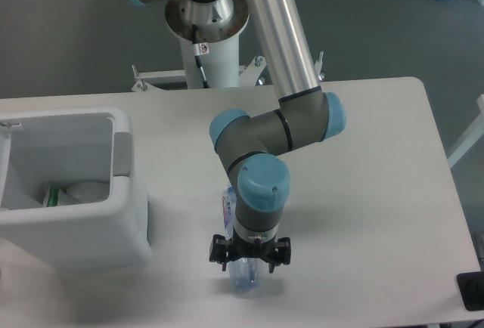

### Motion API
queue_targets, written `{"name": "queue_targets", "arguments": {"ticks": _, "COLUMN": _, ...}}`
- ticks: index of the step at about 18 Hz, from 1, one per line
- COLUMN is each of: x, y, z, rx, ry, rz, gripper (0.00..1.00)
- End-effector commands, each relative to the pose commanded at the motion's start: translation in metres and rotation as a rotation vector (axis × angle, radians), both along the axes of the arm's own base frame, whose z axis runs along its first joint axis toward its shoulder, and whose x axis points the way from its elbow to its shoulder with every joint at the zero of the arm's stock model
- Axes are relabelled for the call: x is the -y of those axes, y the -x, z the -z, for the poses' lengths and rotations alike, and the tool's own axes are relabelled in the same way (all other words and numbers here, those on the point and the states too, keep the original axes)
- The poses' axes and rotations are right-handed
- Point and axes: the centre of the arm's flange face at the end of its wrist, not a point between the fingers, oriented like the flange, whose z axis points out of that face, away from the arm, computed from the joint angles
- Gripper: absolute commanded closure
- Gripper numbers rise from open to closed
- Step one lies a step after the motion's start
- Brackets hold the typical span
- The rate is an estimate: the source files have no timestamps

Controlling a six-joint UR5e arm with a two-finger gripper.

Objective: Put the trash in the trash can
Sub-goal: 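Lower the gripper onto the bottle cap end and grasp it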

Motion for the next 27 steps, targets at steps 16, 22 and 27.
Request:
{"name": "queue_targets", "arguments": {"ticks": 16, "x": -0.003, "y": -0.001, "z": 0.024, "rx": -0.018, "ry": 0.054, "rz": -0.034, "gripper": 0.22}}
{"name": "queue_targets", "arguments": {"ticks": 22, "x": -0.002, "y": -0.002, "z": 0.029, "rx": -0.012, "ry": 0.059, "rz": -0.034, "gripper": 0.25}}
{"name": "queue_targets", "arguments": {"ticks": 27, "x": -0.002, "y": -0.002, "z": 0.025, "rx": -0.018, "ry": 0.056, "rz": -0.034, "gripper": 0.29}}
